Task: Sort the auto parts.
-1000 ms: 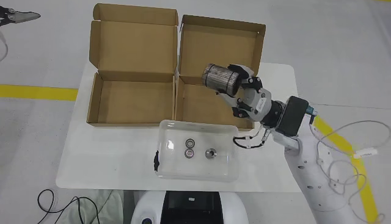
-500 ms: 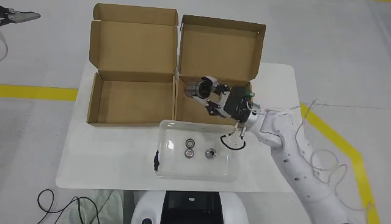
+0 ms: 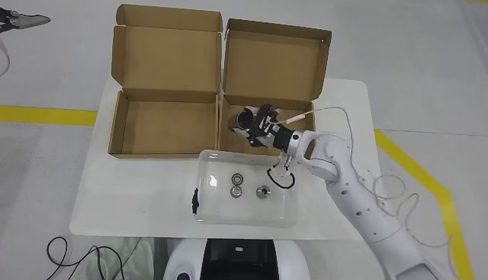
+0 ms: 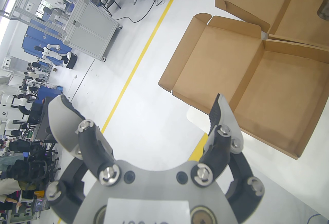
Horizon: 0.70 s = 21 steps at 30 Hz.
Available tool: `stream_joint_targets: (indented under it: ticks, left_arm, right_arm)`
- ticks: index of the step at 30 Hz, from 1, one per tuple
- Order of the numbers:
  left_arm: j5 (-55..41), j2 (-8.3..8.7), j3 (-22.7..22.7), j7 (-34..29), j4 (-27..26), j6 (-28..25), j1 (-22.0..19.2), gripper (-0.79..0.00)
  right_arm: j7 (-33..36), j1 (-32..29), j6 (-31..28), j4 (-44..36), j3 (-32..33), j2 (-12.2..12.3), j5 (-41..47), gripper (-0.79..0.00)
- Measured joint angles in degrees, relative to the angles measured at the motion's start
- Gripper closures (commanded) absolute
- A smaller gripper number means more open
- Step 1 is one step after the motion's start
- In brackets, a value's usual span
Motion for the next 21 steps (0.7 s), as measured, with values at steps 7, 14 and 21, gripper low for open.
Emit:
stream_joint_targets:
  ticks: [7,14,21]
  left_arm:
    - [0.00,0.00,0.00,0.00,0.00,0.00,0.00,-0.785]
    - [0.00,0.00,0.00,0.00,0.00,0.00,0.00,-0.785]
    - [0.00,0.00,0.00,0.00,0.00,0.00,0.00,-0.785]
  right_arm:
    - [3.98,2.91,3.37,6.05,-2.20,-0.97,0.09,0.000]
    - [6.38,5.80,3.92,10.45,-4.42,-1.96,0.37,0.000]
    - [8.34,9.72,4.03,15.05,-6.40,-3.16,0.73,0.000]
